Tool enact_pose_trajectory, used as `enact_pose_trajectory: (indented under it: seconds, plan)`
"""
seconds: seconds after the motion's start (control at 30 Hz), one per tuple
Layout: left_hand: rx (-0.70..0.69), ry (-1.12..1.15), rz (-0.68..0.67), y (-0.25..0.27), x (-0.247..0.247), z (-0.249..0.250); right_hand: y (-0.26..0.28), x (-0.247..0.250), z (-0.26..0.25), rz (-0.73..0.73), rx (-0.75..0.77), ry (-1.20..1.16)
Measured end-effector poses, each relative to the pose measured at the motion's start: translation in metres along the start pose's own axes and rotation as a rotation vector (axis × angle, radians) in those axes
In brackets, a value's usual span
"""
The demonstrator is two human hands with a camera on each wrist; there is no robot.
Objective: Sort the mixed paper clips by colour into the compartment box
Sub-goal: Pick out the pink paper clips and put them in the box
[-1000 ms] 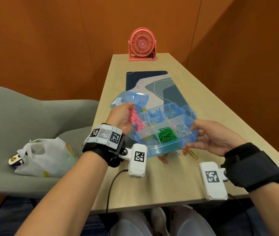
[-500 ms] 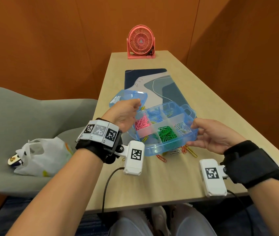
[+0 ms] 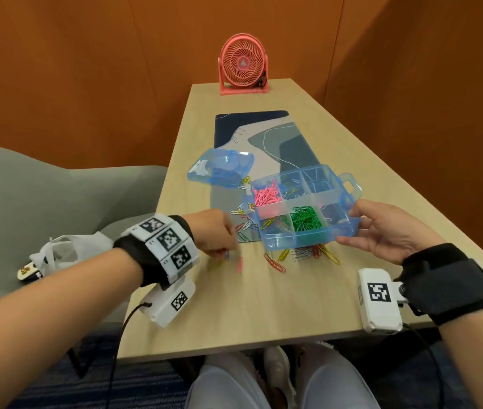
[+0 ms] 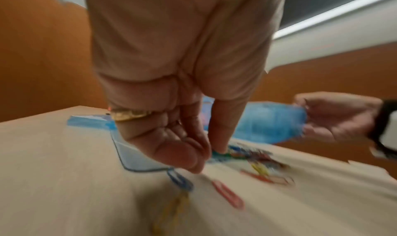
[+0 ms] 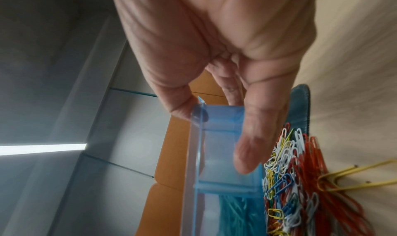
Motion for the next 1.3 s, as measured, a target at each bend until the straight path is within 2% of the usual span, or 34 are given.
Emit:
enact_pose_trajectory:
  seconds: [0.17,0.27,0.53,0.63,0.73,0.8,0.87,1.0,1.07,1.2,1.3]
  plan:
    - [-0.008,-0.323,0.048,-0.003,-0.019,0.015,0.001,0.003,0.003,-0.014,-0.004,-0.020]
    - [-0.015,-0.371,0.056,-0.008,-0.024,0.019,0.002,0.005,0.005,-0.020,-0.004,-0.043]
    - [-0.035,-0.489,-0.045,-0.004,-0.028,0.021,0.004,0.008,0.008,-0.046,-0.005,-0.063]
    - [-0.006,-0.371,0.002,-0.001,0.005,0.015,0.004,0.010,0.009,-0.047,-0.010,-0.066]
    - [0.001,-0.056,0.263,0.001,0.061,0.017,0.003,0.011,0.011,-0.059,-0.018,-0.069]
    - [-0.067,0.168,0.418,0.005,0.084,0.029,0.003,0.010,0.014,-0.072,-0.027,-0.065]
    - [-0.129,0.206,0.458,0.005,0.089,0.044,0.004,0.009,0.017,-0.086,-0.036,-0.056]
    - [-0.180,-0.075,0.393,-0.003,0.075,0.067,0.008,0.004,0.021,-0.121,-0.042,-0.040]
    - [-0.211,-0.215,0.427,0.002,0.074,0.080,0.010,0.002,0.025,-0.137,-0.048,-0.026]
    - [-0.371,-0.306,0.409,0.012,0.060,0.112,0.014,-0.004,0.034,-0.188,-0.074,0.018]
    - [-0.419,-0.388,0.349,0.010,0.045,0.123,0.018,-0.008,0.041,-0.226,-0.098,0.041]
Point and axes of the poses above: each hand's wrist, its own y-axis away from the middle knuckle, its own x-axis out of the back of the hand, z = x × y, the point moved 8 cm from there along -y, towards the middle knuckle, and after that the axes turned 13 degrees about -y, right-handed, at the moved point
